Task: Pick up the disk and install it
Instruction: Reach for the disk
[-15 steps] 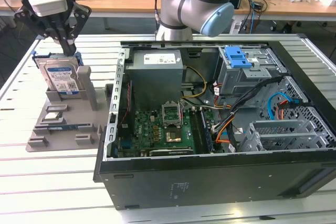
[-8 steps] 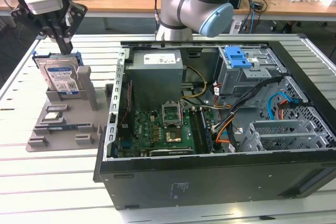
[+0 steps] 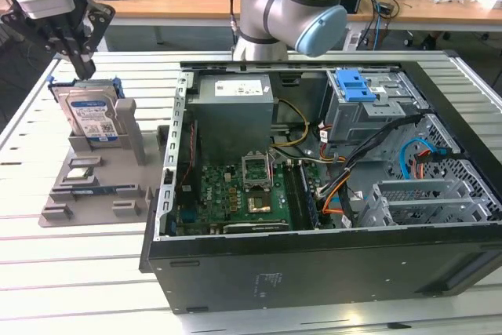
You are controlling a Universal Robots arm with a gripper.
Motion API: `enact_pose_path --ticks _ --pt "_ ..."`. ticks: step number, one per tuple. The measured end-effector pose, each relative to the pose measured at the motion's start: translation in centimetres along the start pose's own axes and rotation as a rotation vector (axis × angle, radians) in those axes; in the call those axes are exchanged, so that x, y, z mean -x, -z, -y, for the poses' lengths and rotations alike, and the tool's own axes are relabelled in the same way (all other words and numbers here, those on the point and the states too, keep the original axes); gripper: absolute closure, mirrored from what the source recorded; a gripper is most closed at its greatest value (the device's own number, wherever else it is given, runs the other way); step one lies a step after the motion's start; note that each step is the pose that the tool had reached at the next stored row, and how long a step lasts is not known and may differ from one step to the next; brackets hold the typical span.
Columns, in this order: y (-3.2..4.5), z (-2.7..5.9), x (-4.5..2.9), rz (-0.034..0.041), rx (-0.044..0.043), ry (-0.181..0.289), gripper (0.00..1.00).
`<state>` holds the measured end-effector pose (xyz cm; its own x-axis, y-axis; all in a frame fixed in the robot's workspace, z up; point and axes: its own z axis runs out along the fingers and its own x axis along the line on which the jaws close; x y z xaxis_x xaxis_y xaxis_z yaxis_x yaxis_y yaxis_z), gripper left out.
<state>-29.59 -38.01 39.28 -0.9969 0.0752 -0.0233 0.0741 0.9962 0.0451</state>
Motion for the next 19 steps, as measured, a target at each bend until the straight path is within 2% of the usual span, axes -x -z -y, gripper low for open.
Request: enact_pose_path --ticks 11,19 --pt "0.02 -0.52 -3.36 0.0000 0.0000 0.000 0.90" --pt "-0.05 -1.34 -5.00 0.0000 0.0000 0.000 0.90"
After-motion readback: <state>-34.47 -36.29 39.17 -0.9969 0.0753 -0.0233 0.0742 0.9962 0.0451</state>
